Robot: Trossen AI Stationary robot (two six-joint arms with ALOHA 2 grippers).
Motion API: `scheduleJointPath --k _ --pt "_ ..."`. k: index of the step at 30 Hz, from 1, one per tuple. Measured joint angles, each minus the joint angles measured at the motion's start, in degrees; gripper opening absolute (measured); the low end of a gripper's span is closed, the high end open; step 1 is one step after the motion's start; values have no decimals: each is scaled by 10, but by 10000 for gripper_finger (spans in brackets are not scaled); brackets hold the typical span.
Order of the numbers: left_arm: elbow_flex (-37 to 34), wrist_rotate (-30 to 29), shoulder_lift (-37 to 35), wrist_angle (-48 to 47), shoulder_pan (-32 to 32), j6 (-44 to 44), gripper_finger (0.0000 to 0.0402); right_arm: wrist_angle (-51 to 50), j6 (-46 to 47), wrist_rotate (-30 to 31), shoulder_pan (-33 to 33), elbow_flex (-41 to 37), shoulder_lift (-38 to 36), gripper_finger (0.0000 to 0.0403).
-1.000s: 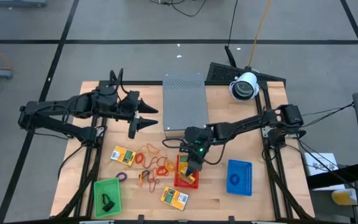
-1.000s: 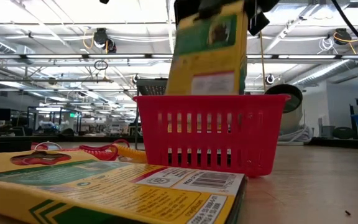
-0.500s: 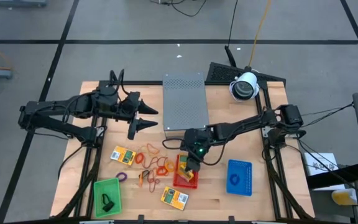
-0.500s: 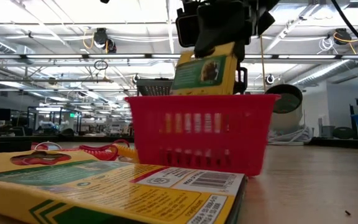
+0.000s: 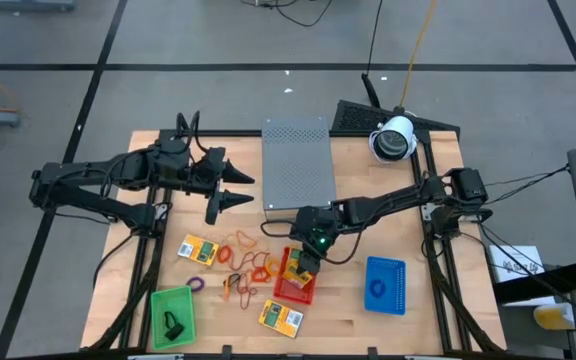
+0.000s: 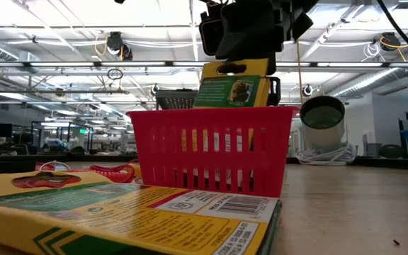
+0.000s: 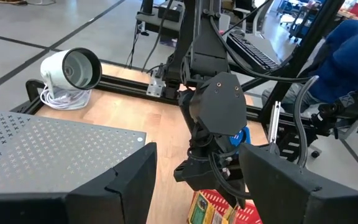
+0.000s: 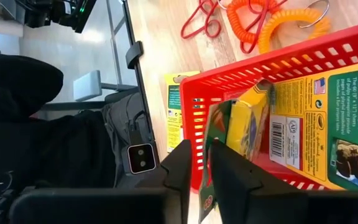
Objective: Pick & Place Office Desk Supplies
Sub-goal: Put the yellow crayon box into the red bin
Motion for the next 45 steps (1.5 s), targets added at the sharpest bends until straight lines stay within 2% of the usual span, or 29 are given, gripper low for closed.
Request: scheduleJointPath --k 10,18,24,34,40,45 --pt "0 0 0 -11 0 0 239 0 -1 8 -3 0 0 103" --pt "0 0 0 -14 0 0 239 -37 -50 83 -12 -1 -37 111" --pt "0 0 0 -18 0 -5 239 -118 -90 187 -14 -1 -109 112" --pt "0 1 0 -22 0 5 239 -152 -132 341 30 -1 -213 110" --pt "0 31 0 -46 0 26 239 -174 -173 490 86 -5 -253 109" --pt "0 39 0 -64 -12 30 239 -152 -185 624 134 -49 -267 109"
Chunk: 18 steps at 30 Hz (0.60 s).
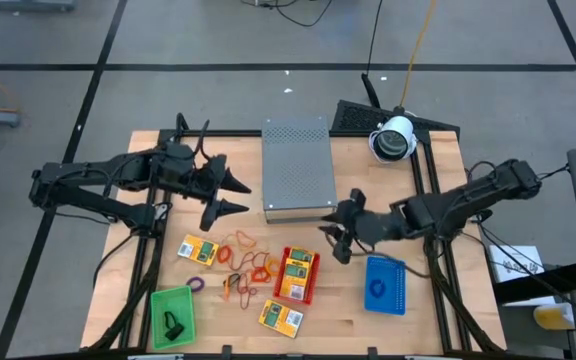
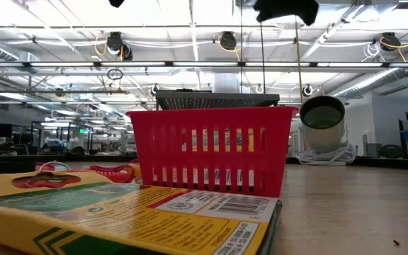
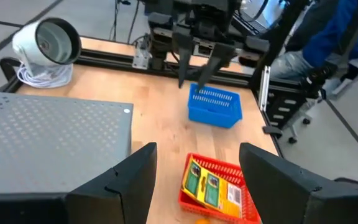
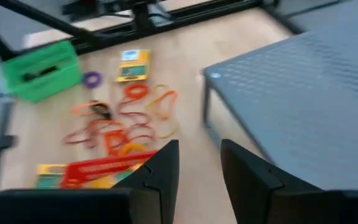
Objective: Pick & Place Office Desk Supplies
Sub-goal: Put the yellow crayon box into the red bin
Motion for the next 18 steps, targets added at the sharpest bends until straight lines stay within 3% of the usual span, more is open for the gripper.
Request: scheduleJointPath --k 6,12,15,18 --pt "0 1 0 -17 -28 -15 239 82 6 200 45 -80 -2 109" --pt "-4 -4 0 -20 -66 -149 239 252 -72 409 89 -160 -17 110" --pt "-23 -33 0 -14 -94 -190 239 360 -146 466 108 -202 -35 108" --pt "-46 -71 0 -3 -119 -244 239 480 -234 468 120 -244 -52 105"
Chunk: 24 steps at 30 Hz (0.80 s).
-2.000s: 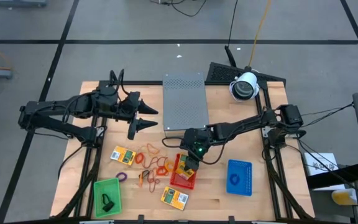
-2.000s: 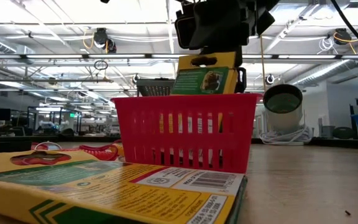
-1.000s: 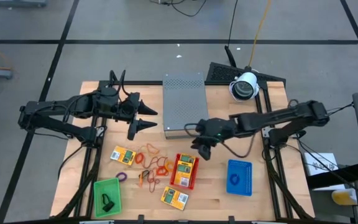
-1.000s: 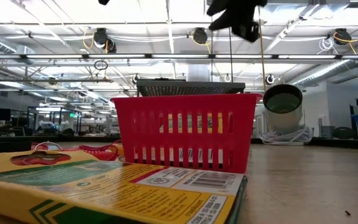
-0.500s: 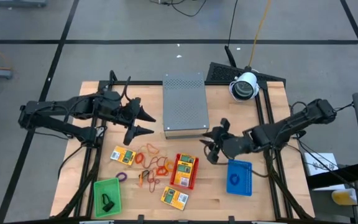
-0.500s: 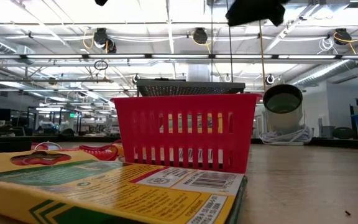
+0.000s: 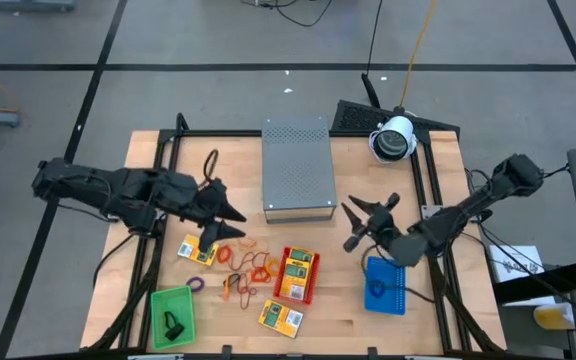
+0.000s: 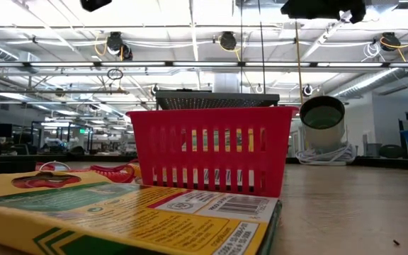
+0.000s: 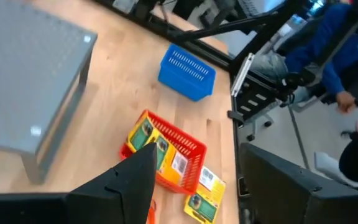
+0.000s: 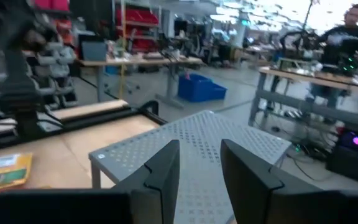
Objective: Pick & Place Office Desk Supplies
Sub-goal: Put the yellow crayon box into the red bin
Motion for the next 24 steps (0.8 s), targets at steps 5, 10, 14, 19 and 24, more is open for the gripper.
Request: scheduleJointPath --k 5,10,14,19,24 --pt "-53 -9 22 79 -27 -42 239 169 -129 -87 9 -66 -29 105" --pt "-78 -6 55 123 -35 -103 239 260 -168 -227 9 -113 -65 99" --pt "-79 -10 100 121 -35 -143 239 260 -165 -288 9 -128 -78 91" --pt "-79 -41 162 136 -50 -177 239 257 -166 -303 10 -134 -80 83" --pt "-79 -83 201 168 -93 -213 239 255 -180 -304 31 -134 -81 77"
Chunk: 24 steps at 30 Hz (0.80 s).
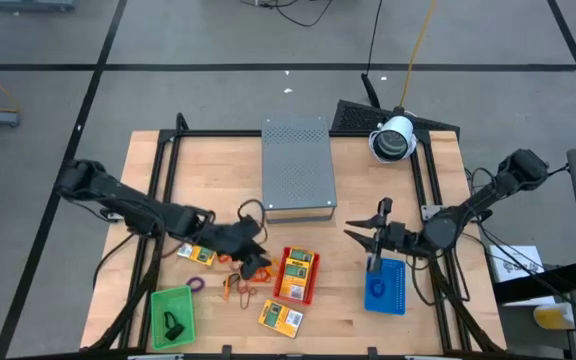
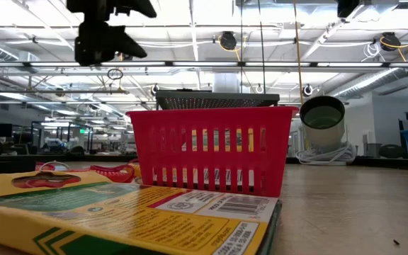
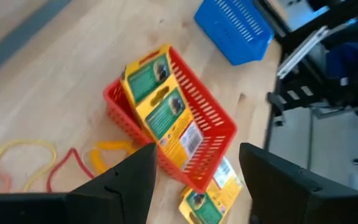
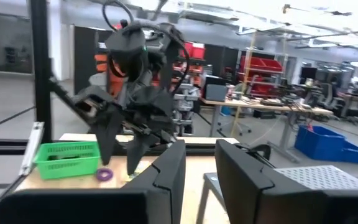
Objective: Pick & Place Office Desk Supplies
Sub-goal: Put the yellow crayon box into the red bin
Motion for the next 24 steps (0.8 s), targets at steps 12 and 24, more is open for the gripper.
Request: scheduleJointPath --k 12,24 --pt "0 -90 18 -3 -84 -76 239 -152 43 -84 40 -1 -113 55" --pt "0 -51 89 27 -112 -180 239 -58 61 -101 41 -142 -261 49"
